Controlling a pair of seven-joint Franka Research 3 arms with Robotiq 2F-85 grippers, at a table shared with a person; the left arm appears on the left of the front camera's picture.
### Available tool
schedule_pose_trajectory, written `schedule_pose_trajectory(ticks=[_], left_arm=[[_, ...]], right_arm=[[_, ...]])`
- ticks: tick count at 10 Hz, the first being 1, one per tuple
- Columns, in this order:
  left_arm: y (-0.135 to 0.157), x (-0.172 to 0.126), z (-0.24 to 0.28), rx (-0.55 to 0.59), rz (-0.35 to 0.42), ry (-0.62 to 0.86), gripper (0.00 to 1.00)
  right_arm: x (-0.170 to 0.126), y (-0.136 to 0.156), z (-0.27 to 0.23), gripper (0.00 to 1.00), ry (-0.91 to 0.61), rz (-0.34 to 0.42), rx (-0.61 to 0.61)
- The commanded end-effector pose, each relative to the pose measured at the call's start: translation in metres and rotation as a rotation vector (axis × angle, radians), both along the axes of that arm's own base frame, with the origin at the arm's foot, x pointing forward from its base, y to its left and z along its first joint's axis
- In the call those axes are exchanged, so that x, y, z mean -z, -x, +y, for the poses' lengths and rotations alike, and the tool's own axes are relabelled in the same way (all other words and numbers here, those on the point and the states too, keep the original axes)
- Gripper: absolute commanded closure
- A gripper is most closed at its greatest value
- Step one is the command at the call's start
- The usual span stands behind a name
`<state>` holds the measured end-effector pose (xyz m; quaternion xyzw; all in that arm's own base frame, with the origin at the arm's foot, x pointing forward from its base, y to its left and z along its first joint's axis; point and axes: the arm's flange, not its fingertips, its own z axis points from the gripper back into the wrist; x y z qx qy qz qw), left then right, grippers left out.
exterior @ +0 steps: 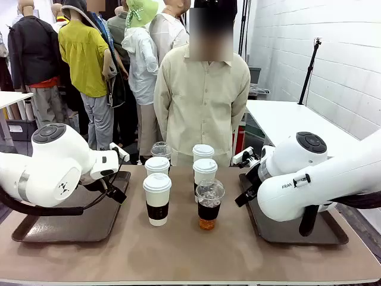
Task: Distribute the coffee onto the tray.
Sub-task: Pick up one iced Americano and place it on the right Handle tray.
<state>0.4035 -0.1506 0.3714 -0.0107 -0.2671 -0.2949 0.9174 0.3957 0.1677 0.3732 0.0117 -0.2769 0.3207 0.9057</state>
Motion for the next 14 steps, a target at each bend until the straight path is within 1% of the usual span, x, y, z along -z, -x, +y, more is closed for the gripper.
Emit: schedule_pose_trajectory(ticks=[1, 11, 12, 14], left_arm=[[0.0, 0.0, 0.0, 0.0, 0.0, 0.0, 0.0], [0.0, 0.0, 0.0, 0.0, 0.0, 0.0, 0.0], [0.004, -0.012, -0.009, -0.001, -0.003, -0.016, 0.0], [0.002, -0.045, -0.019, 0.013, -0.02, -0.055, 0.0]], right_arm=[[0.0, 0.0, 0.0, 0.0, 0.0, 0.0, 0.0], [0.0, 0.0, 0.0, 0.0, 0.0, 0.0, 0.0], [-0.013, 0.006, -0.004, 0.0, -0.014, 0.004, -0.021], [-0.042, 0.008, -0.009, 0.0, -0.015, -0.018, -0.016]])
